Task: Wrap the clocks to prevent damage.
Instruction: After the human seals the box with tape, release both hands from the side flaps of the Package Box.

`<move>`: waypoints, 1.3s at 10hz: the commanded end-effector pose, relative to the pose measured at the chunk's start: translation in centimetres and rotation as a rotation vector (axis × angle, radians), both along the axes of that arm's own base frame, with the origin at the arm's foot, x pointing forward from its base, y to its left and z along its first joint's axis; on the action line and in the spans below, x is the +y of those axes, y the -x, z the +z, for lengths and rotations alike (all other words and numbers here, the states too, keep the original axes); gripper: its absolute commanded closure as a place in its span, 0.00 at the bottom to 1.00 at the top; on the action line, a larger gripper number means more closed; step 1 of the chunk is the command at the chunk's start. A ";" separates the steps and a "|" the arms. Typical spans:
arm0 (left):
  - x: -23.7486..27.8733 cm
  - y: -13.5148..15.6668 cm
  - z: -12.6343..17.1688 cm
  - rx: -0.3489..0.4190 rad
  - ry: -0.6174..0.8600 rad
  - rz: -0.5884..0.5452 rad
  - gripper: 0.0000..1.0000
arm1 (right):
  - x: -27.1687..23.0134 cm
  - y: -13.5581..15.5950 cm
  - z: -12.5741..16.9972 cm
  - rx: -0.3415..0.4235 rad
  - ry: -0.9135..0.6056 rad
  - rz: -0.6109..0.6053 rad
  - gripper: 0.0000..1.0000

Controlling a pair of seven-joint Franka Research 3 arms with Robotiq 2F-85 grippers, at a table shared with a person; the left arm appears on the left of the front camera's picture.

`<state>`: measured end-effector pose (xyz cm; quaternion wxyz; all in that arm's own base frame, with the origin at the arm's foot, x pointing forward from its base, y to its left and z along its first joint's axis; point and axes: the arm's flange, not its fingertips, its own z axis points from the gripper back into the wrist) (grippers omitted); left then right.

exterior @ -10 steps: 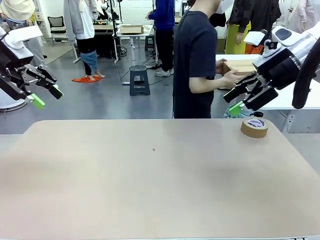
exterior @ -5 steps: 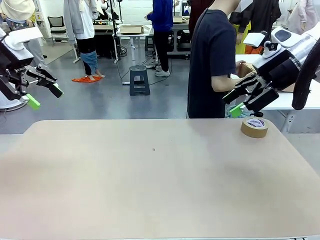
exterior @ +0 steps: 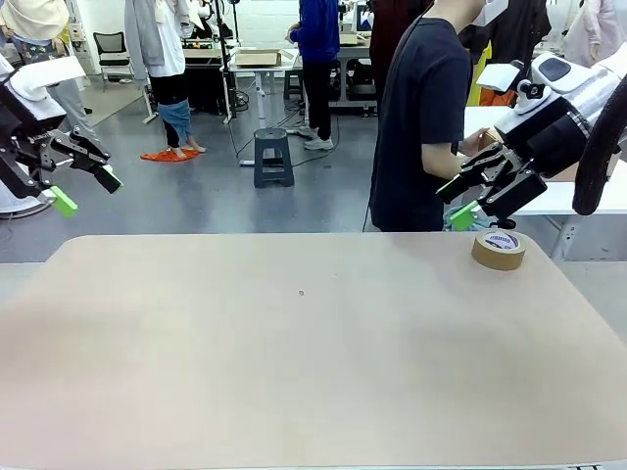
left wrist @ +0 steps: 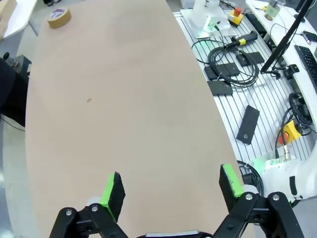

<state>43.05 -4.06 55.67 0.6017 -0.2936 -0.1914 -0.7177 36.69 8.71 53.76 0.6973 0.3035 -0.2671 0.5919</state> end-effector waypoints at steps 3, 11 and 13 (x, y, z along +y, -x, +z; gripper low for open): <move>7.2 -1.1 0.9 -0.018 0.436 0.172 0.00 | -7.7 -0.8 1.2 -0.153 -0.307 -0.169 0.00; 12.8 2.1 -1.8 -0.233 0.445 0.510 0.00 | -12.1 2.2 -1.9 -0.216 -0.394 -0.401 0.00; 12.2 2.4 -1.9 -0.283 0.400 0.547 0.00 | -11.8 2.6 -1.8 -0.254 -0.359 -0.460 0.00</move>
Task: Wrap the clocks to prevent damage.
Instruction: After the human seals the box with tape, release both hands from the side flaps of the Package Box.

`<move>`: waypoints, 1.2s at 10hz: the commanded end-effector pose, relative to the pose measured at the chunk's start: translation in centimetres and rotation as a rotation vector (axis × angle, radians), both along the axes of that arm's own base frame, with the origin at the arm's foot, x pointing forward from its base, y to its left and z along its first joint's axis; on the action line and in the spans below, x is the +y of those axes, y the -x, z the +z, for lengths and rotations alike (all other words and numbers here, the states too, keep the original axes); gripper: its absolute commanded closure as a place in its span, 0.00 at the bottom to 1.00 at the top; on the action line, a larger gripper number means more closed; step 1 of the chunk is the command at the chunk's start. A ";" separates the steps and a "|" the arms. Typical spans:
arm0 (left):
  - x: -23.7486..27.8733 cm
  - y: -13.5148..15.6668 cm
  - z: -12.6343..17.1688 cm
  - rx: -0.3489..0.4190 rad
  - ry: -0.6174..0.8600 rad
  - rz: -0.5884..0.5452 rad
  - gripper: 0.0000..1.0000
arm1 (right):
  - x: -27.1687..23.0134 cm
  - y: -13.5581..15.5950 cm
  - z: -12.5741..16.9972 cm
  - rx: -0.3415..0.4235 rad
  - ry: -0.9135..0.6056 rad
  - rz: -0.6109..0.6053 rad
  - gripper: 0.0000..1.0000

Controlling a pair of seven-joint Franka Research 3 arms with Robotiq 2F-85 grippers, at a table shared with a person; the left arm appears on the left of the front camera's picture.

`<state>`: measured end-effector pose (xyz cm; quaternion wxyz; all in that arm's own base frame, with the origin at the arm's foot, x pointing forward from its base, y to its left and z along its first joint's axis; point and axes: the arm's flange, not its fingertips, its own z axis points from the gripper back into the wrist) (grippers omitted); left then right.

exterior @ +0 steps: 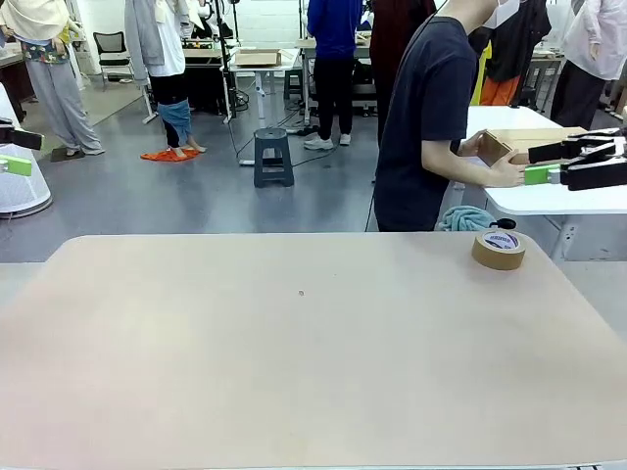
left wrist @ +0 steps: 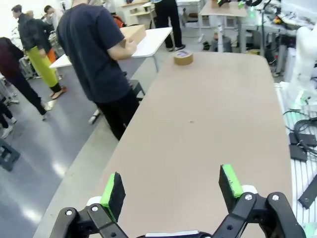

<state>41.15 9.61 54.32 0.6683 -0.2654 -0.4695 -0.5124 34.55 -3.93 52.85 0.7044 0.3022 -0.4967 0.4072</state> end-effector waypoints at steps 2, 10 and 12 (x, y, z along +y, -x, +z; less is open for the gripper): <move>0.0 0.0 0.0 0.000 0.000 0.000 0.00 | 0.0 0.0 0.0 0.000 0.000 0.000 0.00; 0.0 0.0 0.0 0.000 0.000 0.000 0.00 | 0.0 0.0 0.0 0.000 0.000 0.000 0.00; 0.0 0.0 0.0 0.000 0.000 0.000 0.00 | 0.0 0.0 0.0 0.000 0.000 0.000 0.00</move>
